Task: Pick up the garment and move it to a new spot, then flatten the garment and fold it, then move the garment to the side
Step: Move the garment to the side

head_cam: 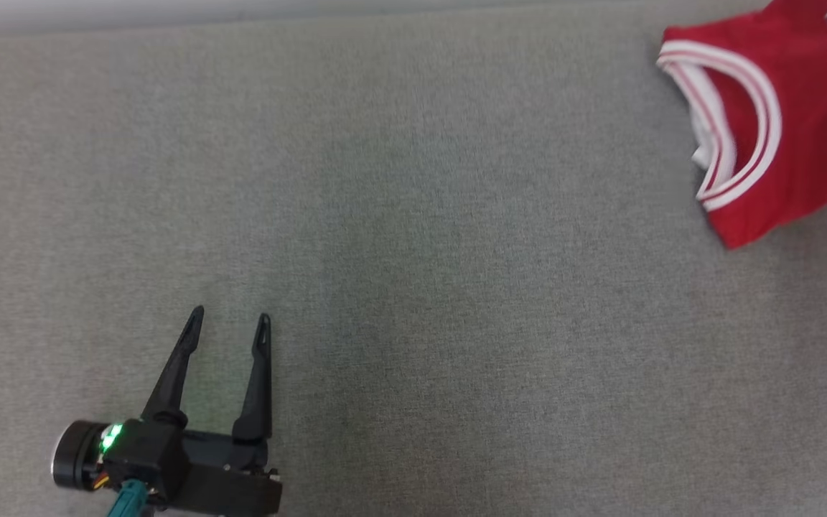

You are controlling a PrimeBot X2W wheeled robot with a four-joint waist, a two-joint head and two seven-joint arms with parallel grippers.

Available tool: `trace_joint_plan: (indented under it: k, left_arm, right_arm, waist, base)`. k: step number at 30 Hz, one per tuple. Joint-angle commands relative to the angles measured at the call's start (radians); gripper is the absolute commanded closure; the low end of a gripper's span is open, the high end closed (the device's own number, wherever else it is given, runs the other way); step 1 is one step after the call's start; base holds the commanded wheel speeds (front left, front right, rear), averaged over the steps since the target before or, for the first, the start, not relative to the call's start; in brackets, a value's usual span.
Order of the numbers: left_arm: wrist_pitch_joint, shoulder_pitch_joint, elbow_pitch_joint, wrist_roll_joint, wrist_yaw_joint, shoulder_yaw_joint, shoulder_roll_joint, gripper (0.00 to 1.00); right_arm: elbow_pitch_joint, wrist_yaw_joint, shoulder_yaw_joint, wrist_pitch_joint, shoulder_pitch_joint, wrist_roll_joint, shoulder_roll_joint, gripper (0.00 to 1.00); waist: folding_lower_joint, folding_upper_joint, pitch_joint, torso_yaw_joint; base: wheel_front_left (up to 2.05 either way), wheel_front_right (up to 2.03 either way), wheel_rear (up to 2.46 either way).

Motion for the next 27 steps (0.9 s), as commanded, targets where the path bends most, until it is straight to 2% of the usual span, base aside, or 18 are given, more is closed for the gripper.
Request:
trace_joint_plan:
  k: [1, 7, 17, 21, 27]
  left_arm:
    - [-0.002, -0.02, -0.012, 0.008, -0.001, -0.01, 0.008, 0.0]
    - [-0.002, -0.054, -0.073, 0.008, -0.001, -0.047, 0.027, 0.0]
    - [-0.002, -0.078, -0.146, 0.013, -0.001, -0.066, 0.046, 0.0]
    - [-0.002, -0.084, -0.177, 0.016, 0.0, -0.07, 0.052, 0.0]
    - [-0.002, -0.085, -0.195, 0.015, 0.0, -0.066, 0.059, 0.0]
  right_arm:
    - [0.008, -0.003, -0.005, 0.0, -0.027, 0.004, -0.014, 1.0]
    - [0.054, -0.003, -0.004, 0.009, -0.137, -0.011, -0.074, 1.0]
    - [0.102, -0.003, 0.049, 0.071, -0.26, -0.105, -0.156, 1.0]
    - [0.118, -0.003, 0.086, 0.101, -0.287, -0.175, -0.179, 1.0]
    - [0.12, -0.003, 0.092, 0.125, -0.288, -0.221, -0.18, 1.0]
  waist:
    - [-0.0002, -0.0002, 0.062, -0.017]
    - [-0.0002, -0.0002, 0.128, -0.013]
    - [-0.0002, -0.0002, 0.194, -0.006]
    - [-0.0002, -0.0002, 0.209, -0.005]
    - [-0.0002, -0.0002, 0.214, -0.008]
  base:
    - [0.0, 0.0, 0.0]
    - [0.0, 0.0, 0.0]
    - [0.0, 0.0, 0.0]
    - [0.0, 0.0, 0.0]
    - [0.0, 0.0, 0.0]
